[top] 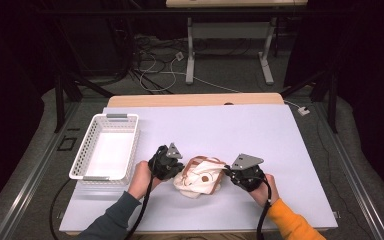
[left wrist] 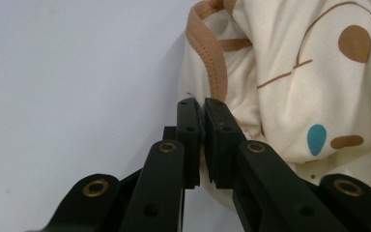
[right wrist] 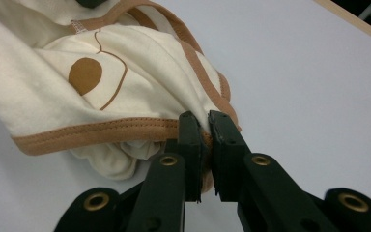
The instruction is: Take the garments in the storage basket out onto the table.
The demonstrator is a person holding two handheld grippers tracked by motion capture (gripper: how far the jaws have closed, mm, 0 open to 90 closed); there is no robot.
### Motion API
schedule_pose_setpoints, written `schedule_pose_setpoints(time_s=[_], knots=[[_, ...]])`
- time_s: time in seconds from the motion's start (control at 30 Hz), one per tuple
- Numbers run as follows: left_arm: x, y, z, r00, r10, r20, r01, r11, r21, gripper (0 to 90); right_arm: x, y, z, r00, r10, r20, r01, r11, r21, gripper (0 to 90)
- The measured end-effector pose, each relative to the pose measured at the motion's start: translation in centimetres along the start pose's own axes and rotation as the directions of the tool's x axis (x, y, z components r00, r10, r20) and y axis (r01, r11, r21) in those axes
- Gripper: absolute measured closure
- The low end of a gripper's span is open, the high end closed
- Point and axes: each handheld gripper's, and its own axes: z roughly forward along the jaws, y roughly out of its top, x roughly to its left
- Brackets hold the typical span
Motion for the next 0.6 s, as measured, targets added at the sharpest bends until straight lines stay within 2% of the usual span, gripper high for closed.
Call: schedule_pose_setpoints(time_s=[0.03,0.07,0.1,0.27,0.3,0.37,0.47,0.6], knots=[[-0.1,-0.1,-0.1,0.9999,-0.011,-0.008,0.011,0.9999,-0.013,85.1,0.0,0.0,0.0,1.0000,-0.001,0.000,0.001,1.000,-0.002,84.3],[-0.1,-0.1,-0.3,0.9999,0.001,-0.013,-0.001,1.0000,-0.007,85.1,0.0,0.0,-0.1,1.0000,0.004,0.004,-0.004,1.000,-0.002,84.2],[-0.1,-0.2,-0.3,0.9998,-0.011,-0.013,0.011,0.9998,-0.017,85.1,-0.1,0.0,-0.1,1.0000,-0.005,0.005,0.005,1.000,-0.005,84.3],[-0.2,-0.6,-1.1,0.9994,-0.017,-0.032,0.016,0.9994,-0.031,85.2,-0.1,0.1,-0.3,0.9998,0.001,0.019,-0.001,1.000,-0.015,84.3],[-0.1,-0.7,-1.3,0.9995,-0.020,-0.025,0.019,0.9990,-0.040,85.2,-0.1,0.1,-0.4,0.9998,0.002,0.022,-0.002,1.000,-0.021,84.3],[0.4,-0.9,-1.7,0.9989,-0.031,0.036,0.033,0.9978,-0.057,85.2,-0.2,0.1,-0.5,0.9996,-0.001,0.028,0.002,1.000,-0.031,84.4],[0.3,-1.0,-2.0,0.9986,-0.046,0.025,0.048,0.9962,-0.073,85.2,-0.2,0.2,-0.7,0.9993,-0.004,0.038,0.006,0.999,-0.041,84.5],[0.2,-1.1,-2.3,0.9989,-0.043,0.018,0.044,0.9960,-0.078,85.2,-0.2,0.2,-0.9,0.9989,-0.001,0.047,0.003,0.999,-0.048,84.5]])
